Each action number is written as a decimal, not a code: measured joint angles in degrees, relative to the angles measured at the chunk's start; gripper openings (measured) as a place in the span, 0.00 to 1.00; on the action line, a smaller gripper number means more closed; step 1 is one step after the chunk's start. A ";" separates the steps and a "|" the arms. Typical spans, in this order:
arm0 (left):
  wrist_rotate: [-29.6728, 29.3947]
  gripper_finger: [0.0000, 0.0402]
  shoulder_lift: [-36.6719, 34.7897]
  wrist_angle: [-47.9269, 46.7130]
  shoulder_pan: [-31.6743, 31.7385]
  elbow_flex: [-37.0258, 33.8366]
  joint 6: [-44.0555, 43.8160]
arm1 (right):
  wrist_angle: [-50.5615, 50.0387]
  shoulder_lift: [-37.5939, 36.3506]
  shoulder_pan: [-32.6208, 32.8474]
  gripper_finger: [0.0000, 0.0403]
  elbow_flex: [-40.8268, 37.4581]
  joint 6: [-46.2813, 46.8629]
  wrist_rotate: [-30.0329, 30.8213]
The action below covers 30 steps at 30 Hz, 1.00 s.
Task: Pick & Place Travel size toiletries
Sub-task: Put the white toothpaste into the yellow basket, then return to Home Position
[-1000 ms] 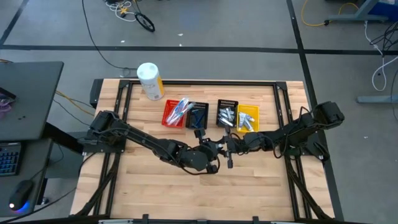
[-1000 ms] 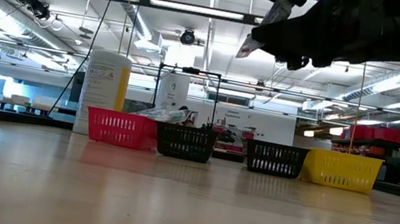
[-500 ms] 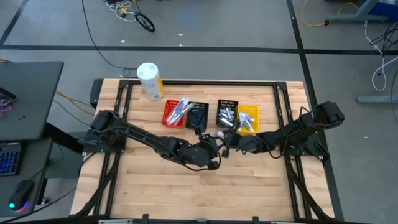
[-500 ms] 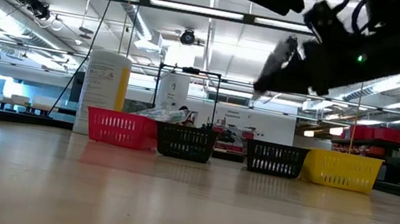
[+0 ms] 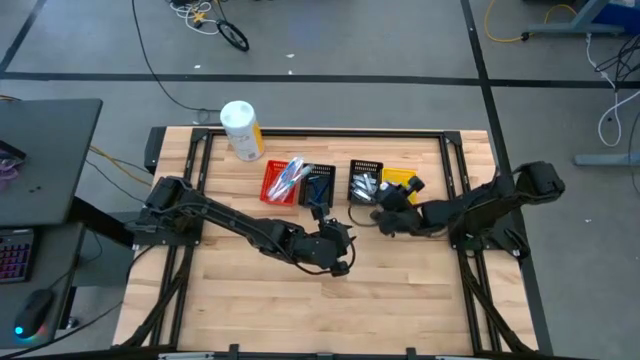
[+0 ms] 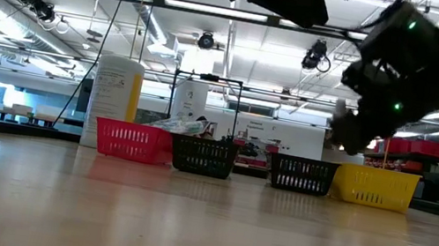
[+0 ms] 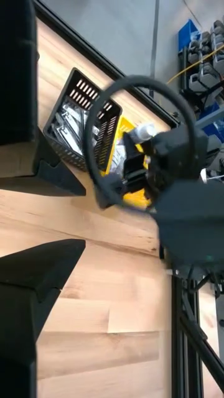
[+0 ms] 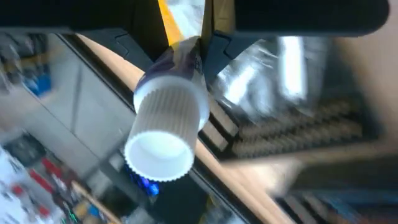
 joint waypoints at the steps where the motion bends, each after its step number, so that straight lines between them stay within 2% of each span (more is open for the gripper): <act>1: 0.00 0.32 0.00 0.02 0.02 0.00 0.17 | -2.52 -0.08 -1.35 0.21 0.00 1.82 -0.38; 5: 0.00 0.32 0.00 0.00 0.00 0.00 -0.08 | -9.20 -0.08 -7.48 0.22 0.00 6.35 -8.61; 9: 0.00 0.31 0.00 0.02 0.00 0.00 -0.07 | -10.16 -0.08 -11.99 0.25 0.00 7.02 -15.66; 12: -0.17 0.31 0.00 0.02 0.02 0.00 -0.08 | -9.46 -0.08 -13.18 0.27 0.00 6.91 -18.16; 19: -0.22 0.31 0.00 0.02 0.17 0.00 -0.07 | -9.65 -0.39 -13.48 0.32 0.00 6.13 -18.33; 25: -0.20 0.31 0.00 0.02 0.17 0.00 -0.07 | -14.49 -4.91 -12.45 0.33 1.26 8.59 -20.08; 30: -0.11 0.31 0.00 0.00 0.24 0.00 0.99 | -21.93 -10.59 -11.52 0.33 2.34 13.59 -27.68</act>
